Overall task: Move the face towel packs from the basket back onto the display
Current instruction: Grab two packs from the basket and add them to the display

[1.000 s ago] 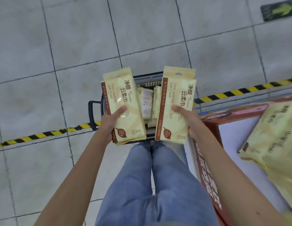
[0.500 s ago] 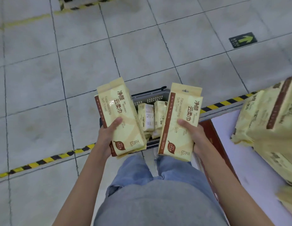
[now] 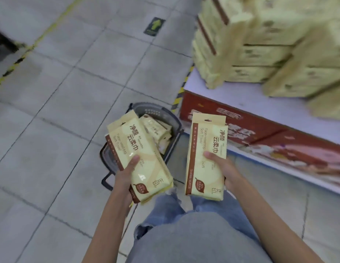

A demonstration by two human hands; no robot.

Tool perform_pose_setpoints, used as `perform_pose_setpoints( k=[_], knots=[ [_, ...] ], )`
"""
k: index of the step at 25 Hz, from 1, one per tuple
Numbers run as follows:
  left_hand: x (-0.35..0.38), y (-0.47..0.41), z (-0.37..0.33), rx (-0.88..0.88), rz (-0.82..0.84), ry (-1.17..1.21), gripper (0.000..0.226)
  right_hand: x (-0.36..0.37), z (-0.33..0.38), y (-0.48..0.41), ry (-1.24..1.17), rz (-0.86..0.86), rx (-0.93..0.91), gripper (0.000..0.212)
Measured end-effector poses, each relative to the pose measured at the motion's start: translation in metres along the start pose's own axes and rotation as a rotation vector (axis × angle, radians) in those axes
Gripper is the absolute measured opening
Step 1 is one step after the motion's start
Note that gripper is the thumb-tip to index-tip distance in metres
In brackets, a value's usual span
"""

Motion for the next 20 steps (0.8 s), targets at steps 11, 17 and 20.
perform_pose_setpoints(
  k=[11,17,20],
  knots=[
    [0.16,0.041,0.096,-0.071,0.471,-0.566,0.045,-0.156,-0.099,0.109,-0.504,-0.461,-0.119,0.04],
    [0.213,0.097,0.21,-0.157,0.578,-0.797,0.065,-0.254,-0.164,0.173,-0.682,-0.604,-0.149,0.043],
    [0.227,0.125,0.267,-0.198,0.619,-0.805,0.049,-0.302,-0.193,0.198,-0.729,-0.642,-0.156,0.042]
  ],
)
Point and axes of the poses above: each hand's wrist, its own y-axis away from the middle knuckle, its own x-axis out of the palm, z = x × y, the point moved 3 cm from there along -y, towards the middle knuckle, and after that the axes turned 2 degrees about -x, right-handed, at the moved point
